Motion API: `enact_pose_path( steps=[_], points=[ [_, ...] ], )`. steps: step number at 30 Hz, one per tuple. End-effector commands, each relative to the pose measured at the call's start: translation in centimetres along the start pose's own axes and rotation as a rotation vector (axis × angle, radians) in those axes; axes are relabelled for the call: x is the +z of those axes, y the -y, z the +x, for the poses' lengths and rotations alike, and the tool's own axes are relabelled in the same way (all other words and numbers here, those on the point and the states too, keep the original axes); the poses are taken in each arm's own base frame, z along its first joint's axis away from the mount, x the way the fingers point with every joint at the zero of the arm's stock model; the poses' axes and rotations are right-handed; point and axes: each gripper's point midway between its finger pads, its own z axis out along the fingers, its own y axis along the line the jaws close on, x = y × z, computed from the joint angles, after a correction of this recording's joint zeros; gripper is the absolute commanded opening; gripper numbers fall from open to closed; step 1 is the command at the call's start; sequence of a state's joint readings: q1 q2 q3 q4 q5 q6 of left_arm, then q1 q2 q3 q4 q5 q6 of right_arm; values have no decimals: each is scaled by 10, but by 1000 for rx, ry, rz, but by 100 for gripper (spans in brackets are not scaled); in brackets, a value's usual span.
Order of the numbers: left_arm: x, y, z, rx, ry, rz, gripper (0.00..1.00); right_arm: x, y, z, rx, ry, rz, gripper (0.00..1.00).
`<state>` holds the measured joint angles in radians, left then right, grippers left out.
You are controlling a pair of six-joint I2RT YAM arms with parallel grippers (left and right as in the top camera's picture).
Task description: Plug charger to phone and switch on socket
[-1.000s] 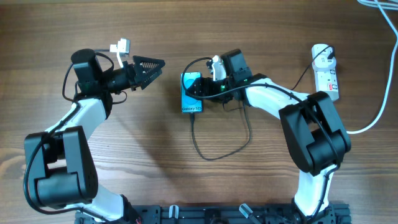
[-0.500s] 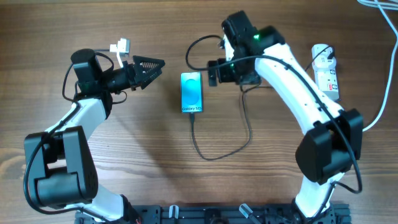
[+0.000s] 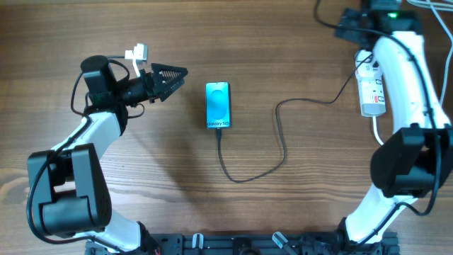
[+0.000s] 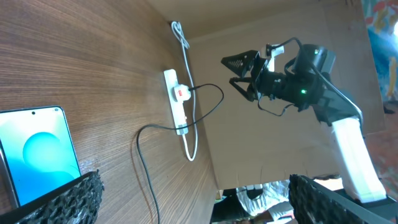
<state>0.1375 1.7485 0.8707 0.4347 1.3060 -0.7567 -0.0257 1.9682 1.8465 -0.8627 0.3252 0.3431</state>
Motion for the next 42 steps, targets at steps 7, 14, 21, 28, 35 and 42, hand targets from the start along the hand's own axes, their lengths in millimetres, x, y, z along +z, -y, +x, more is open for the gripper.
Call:
enact_pose_path(
  steps=[7, 14, 21, 28, 35, 42],
  points=[
    [-1, 8, -5, 43, 6, 5, 100, 17, 134, 1, 459, -73, 190, 100],
    [-1, 8, -5, 43, 6, 5, 100, 36, 168, 48, 548, -197, 283, 100],
    [-1, 8, -5, 44, 6, 6, 100, 81, 158, 110, 570, -268, 267, 100],
    [-1, 8, -5, 43, 6, 5, 100, 101, 154, 133, 575, -262, 241, 100],
    [-1, 8, -5, 43, 6, 5, 100, 106, 153, 134, 572, -245, 233, 100],
    [-1, 8, -5, 44, 6, 6, 100, 114, 148, 113, 521, -172, 178, 100]
  ],
)
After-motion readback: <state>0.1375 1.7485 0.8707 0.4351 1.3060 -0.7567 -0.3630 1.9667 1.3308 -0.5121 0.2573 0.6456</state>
